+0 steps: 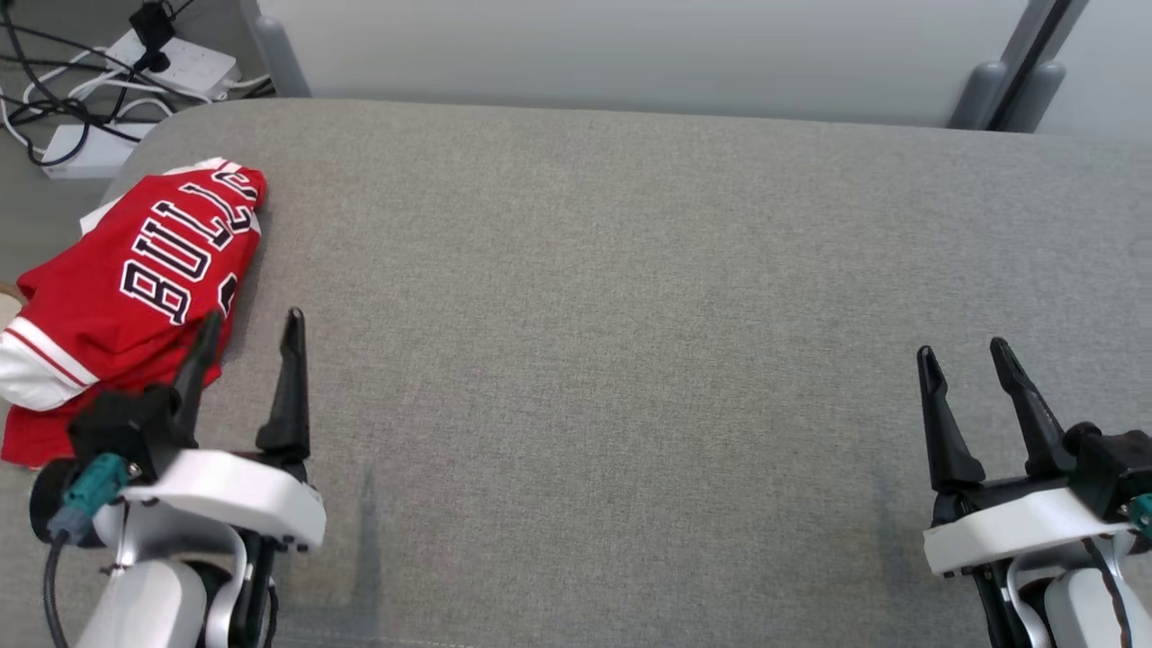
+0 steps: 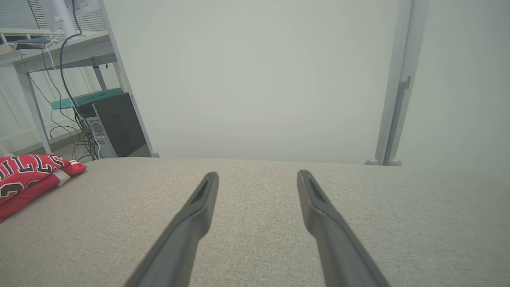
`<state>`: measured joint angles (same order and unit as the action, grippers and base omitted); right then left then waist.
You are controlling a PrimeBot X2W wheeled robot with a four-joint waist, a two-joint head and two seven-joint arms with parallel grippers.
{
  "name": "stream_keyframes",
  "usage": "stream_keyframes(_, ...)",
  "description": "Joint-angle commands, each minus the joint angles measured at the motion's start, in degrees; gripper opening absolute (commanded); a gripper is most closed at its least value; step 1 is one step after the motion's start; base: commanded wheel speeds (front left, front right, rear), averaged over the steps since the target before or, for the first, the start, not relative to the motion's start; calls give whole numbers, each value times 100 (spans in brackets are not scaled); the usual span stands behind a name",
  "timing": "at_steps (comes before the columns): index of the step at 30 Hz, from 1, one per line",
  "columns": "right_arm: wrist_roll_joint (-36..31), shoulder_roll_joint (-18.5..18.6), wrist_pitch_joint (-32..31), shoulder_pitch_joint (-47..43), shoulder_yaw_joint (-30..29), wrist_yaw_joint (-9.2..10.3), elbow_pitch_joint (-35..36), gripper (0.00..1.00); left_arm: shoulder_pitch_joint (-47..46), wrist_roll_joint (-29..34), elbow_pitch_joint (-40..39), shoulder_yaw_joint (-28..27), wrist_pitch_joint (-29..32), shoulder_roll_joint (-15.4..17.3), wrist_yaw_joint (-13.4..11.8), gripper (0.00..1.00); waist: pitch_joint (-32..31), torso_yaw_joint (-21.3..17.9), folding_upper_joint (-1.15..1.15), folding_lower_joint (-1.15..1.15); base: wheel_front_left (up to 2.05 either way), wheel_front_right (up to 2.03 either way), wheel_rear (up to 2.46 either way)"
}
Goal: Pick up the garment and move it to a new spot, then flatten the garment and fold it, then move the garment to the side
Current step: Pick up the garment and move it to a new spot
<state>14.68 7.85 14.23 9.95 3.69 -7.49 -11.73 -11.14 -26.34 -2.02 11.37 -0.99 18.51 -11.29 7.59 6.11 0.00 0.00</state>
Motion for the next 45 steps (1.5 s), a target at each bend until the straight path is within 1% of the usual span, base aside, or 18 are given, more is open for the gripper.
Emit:
stream_keyframes(1, -25, 5, 77, -62, 76, 0, 118, 100, 67, 102, -231, -148, 61, 145, -119, 100, -179, -150, 0, 0, 0, 0, 0)
stream_keyframes(6, -53, -60, 77, -344, 31, 0, -25, 100, 561, 193, -314, 11, 131, 107, -257, 100, -499, -347, 0, 0, 0, 0, 0)
stream_keyframes(9, -59, -98, 77, -493, 38, 0, -77, 100, 809, 241, -327, 42, 73, 60, -372, 100, -637, -472, 0, 0, 0, 0, 0)
stream_keyframes(12, -48, -141, 77, -620, 15, 0, -128, 100, 1005, 193, -311, 82, 67, -19, -424, 100, -727, -540, 0, 0, 0, 0, 0)
stream_keyframes(18, -61, -196, 77, -722, 7, 0, -136, 100, 1135, 191, -277, 82, 25, -26, -480, 100, -771, -569, 0, 0, 0, 0, 0)
stream_keyframes(30, -86, -232, 77, -707, -52, 0, -84, 100, 1060, 193, -206, 145, 28, -30, -511, 100, -768, -537, 0, 0, 0, 0, 0)
stream_keyframes(38, -98, -225, 77, -686, -126, 0, -34, 100, 944, 235, -314, 125, 64, 38, -566, 100, -742, -466, 0, 0, 0, 0, 0)
stream_keyframes(42, -99, -228, 77, -678, -221, 0, 60, 100, 724, 166, -575, -1, 202, 83, -627, 100, -651, -280, 0, 0, 0, 0, 0)
stream_keyframes(45, -114, -238, 77, -623, -251, 0, 139, 100, 398, 88, -860, -208, 392, 254, -631, 100, -518, -83, 0, 0, 0, 0, 0)
